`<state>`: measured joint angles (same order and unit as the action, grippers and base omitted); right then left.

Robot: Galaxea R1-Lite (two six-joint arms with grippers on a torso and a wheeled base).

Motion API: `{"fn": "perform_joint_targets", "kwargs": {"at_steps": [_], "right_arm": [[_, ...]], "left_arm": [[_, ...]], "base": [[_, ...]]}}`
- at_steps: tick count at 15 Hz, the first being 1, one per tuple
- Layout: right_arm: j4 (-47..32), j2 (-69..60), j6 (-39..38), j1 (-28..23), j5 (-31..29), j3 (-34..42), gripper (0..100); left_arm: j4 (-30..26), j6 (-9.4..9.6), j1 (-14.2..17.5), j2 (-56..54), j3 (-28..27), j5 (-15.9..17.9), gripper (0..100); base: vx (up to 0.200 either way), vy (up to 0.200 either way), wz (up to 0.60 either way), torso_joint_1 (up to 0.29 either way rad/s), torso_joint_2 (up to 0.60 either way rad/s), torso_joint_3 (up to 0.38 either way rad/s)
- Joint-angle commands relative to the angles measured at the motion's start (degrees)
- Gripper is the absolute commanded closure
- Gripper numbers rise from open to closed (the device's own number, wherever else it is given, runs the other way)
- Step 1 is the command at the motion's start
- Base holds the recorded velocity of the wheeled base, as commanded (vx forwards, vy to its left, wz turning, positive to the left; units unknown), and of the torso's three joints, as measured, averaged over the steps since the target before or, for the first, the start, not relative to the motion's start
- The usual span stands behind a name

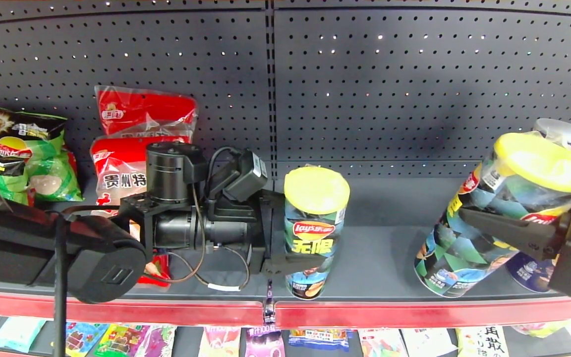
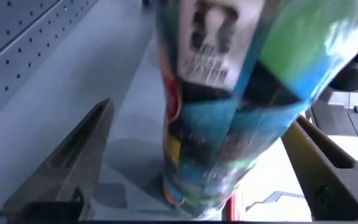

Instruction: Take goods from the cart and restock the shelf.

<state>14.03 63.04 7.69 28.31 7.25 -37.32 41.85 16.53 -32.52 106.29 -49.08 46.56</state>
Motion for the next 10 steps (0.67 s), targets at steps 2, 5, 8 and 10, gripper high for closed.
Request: {"fn": "perform_joint_targets", "kwargs": {"at_steps": [2,5,8,10], "right_arm": [[0.12,4.64,0.13,0.08,0.04,-3.2,100],[0.56,12.55,-0.05,0.17,0.74,-7.95,100],[5.39,21.51,0.13,0.43,1.71,-12.96,100],[6.89,24.85,0.04,1.31,1.62,-15.42,100]], "left_arm": [[0.43,-0.01,0.71,-0.56,0.39,0.03,0],[3.41,-0.09,2.38,-2.84,6.28,0.03,0],[6.49,-0.18,4.84,-5.65,11.55,0.03,0],[7.54,-1.24,5.72,-7.06,13.31,0.03,0]], "base": [[0.0,0.0,0.0,0.0,0.0,0.0],[0.0,0.0,0.0,0.0,0.0,0.0],[0.0,0.0,0.0,0.0,0.0,0.0],[0.0,0.0,0.0,0.0,0.0,0.0]]}}
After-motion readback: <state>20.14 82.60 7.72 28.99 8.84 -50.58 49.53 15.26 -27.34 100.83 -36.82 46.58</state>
